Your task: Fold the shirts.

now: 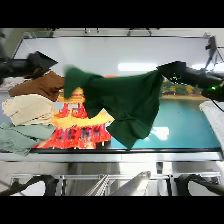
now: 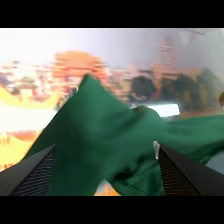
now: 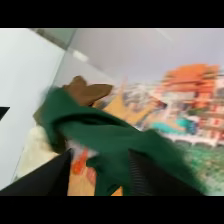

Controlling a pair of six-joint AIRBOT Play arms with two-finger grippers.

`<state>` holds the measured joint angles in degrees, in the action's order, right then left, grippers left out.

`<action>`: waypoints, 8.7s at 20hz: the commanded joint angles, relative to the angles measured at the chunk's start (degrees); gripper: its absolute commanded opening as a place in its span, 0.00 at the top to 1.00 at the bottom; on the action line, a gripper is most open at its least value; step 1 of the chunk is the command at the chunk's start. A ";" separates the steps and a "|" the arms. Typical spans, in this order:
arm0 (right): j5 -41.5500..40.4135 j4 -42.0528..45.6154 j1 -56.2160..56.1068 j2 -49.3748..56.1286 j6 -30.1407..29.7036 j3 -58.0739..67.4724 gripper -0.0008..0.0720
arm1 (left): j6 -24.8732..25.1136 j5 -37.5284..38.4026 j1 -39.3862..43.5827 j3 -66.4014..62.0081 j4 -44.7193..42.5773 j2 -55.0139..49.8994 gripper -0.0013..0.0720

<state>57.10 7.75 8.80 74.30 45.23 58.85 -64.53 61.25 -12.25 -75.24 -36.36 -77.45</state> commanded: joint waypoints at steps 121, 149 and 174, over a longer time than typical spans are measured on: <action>22.88 39.12 26.03 16.31 8.94 -15.82 0.58 | -2.64 16.59 -12.63 33.64 -22.08 -5.81 0.58; 19.26 31.19 29.66 16.37 3.54 -20.83 0.47 | -6.82 10.54 -10.29 32.72 -30.29 -5.88 0.58; 12.79 23.71 29.75 16.33 4.04 -25.59 0.48 | -0.83 9.81 -0.94 27.82 -18.08 -13.62 0.94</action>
<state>79.42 33.98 38.52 90.65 49.63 32.80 -65.47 76.16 -13.17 -47.35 -54.30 -91.02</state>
